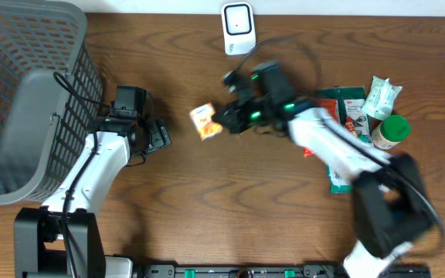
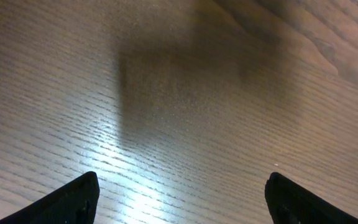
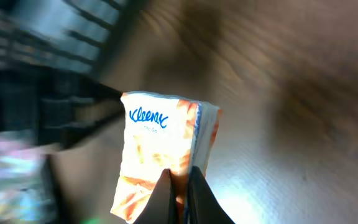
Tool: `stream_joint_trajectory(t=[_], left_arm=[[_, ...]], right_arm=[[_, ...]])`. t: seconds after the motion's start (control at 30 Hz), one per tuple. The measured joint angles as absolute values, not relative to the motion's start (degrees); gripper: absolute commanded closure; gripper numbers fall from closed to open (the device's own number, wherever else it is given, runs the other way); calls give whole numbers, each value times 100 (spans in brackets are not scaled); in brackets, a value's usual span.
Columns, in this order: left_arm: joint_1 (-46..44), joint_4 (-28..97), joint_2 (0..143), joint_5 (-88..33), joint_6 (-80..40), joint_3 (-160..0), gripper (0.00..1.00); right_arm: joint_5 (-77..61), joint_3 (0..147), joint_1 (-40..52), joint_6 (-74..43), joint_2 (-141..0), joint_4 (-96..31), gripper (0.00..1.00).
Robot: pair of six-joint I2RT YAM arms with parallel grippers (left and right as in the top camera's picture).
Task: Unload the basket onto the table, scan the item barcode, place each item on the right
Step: 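Grasp the orange Kleenex pack with the right gripper and lift it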
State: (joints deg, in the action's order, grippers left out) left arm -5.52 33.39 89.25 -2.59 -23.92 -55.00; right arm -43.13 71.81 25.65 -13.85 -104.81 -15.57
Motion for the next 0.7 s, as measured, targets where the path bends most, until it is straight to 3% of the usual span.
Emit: stream_joint_trajectory(t=[0.17, 0.43, 0.7], left_arm=[[-552, 3341, 8925, -261, -2392, -5500, 14], [-552, 3341, 8925, -261, -2392, -5500, 14], [-552, 3341, 8925, -261, -2392, -5500, 14]], right_arm=[[-5900, 7205, 1806, -1522, -9835, -2049, 99], [-8009, 7203, 1367, -1653, -9854, -2379, 99], [-8659, 7203, 1260, -1675, -9854, -2637, 99]])
